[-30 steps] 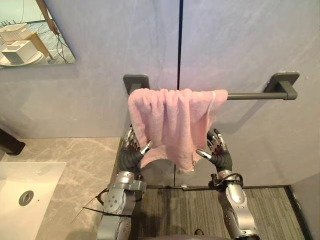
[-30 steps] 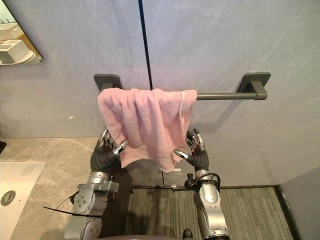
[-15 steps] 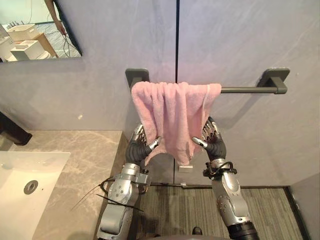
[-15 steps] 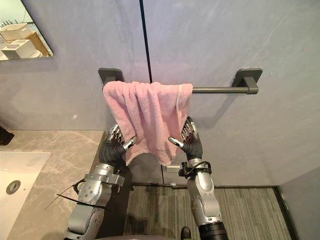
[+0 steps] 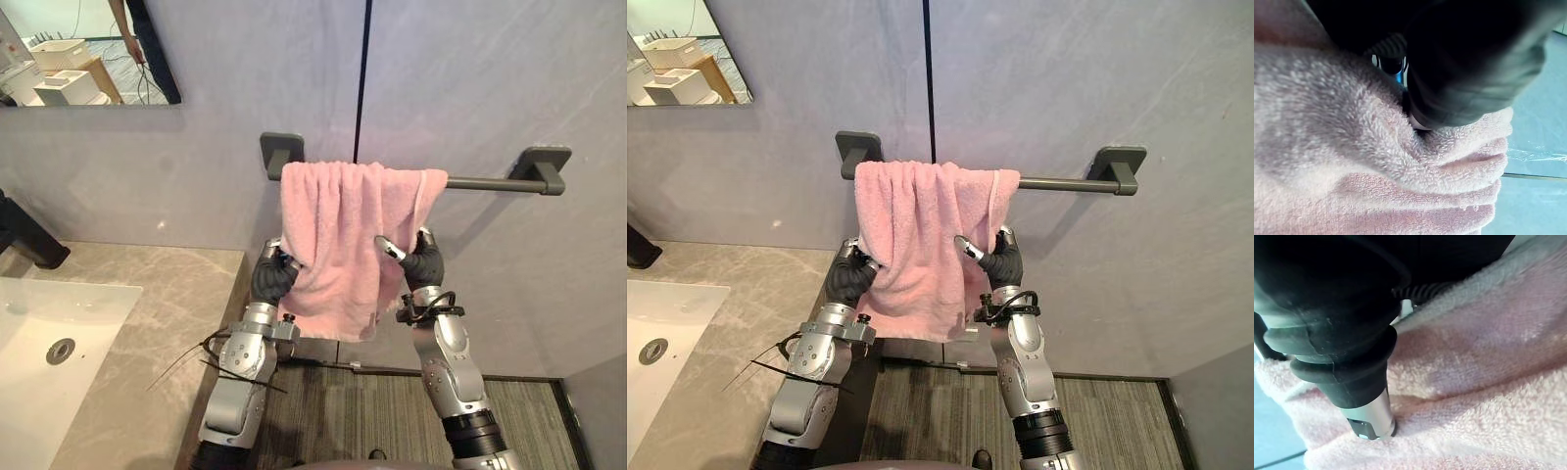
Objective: Organize washtable
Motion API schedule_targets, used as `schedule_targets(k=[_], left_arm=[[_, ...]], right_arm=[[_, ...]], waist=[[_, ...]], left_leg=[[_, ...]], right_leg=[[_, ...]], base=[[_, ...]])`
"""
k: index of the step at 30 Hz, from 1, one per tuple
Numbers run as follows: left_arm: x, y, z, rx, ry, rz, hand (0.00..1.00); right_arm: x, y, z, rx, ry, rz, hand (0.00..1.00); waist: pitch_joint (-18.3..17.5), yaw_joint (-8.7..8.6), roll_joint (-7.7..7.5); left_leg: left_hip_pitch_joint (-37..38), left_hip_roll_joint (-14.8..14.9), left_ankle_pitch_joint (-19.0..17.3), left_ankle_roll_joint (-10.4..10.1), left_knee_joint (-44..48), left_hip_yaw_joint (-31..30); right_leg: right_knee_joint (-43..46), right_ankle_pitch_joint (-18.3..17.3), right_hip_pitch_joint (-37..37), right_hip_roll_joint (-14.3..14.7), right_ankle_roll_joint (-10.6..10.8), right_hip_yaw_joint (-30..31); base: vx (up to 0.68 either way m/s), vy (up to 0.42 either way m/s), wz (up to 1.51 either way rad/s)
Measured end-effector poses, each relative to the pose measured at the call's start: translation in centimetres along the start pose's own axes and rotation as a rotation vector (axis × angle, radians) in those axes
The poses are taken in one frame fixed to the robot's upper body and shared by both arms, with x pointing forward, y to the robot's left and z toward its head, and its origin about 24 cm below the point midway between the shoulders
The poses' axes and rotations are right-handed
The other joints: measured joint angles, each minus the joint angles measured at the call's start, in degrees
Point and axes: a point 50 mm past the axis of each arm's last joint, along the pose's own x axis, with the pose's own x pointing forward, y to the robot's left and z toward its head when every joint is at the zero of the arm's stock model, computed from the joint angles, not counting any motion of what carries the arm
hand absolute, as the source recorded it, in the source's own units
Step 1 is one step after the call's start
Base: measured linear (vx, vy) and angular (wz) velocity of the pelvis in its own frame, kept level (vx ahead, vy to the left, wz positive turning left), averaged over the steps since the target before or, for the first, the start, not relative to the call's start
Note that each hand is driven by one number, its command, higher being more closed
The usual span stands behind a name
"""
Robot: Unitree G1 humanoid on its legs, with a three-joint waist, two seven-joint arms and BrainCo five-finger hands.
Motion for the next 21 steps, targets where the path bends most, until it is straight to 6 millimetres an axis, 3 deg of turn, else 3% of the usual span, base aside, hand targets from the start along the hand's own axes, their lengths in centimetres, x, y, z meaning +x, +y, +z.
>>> schedule_targets(k=[15,21], left_arm=[[0.5,0.9,0.6,0.017,-0.031,0.050,1.00],[1.2,0.7,0.6,0.021,-0.039,0.039,1.00]], right_arm=[[-0.6,-5.5,2.3,-0.096,-0.079,-0.216,1.00],[-0.7,-6.1,2.8,-0.141,-0.088,-0.231,1.00]], waist=[[-1.27,0.02,0.05],[-1.25,-0.13,0.03]], left_leg=[[0.79,0.59,0.09,0.02,0.01,0.10],[1.03,0.57,0.08,0.01,0.00,0.94]], right_leg=[[-0.01,0.30,0.75,0.61,-0.40,-0.26],[0.00,0.39,0.71,0.61,-0.33,0.80]], base=[[-0.04,-0.005,0.00],[-0.02,0.008,-0.06]])
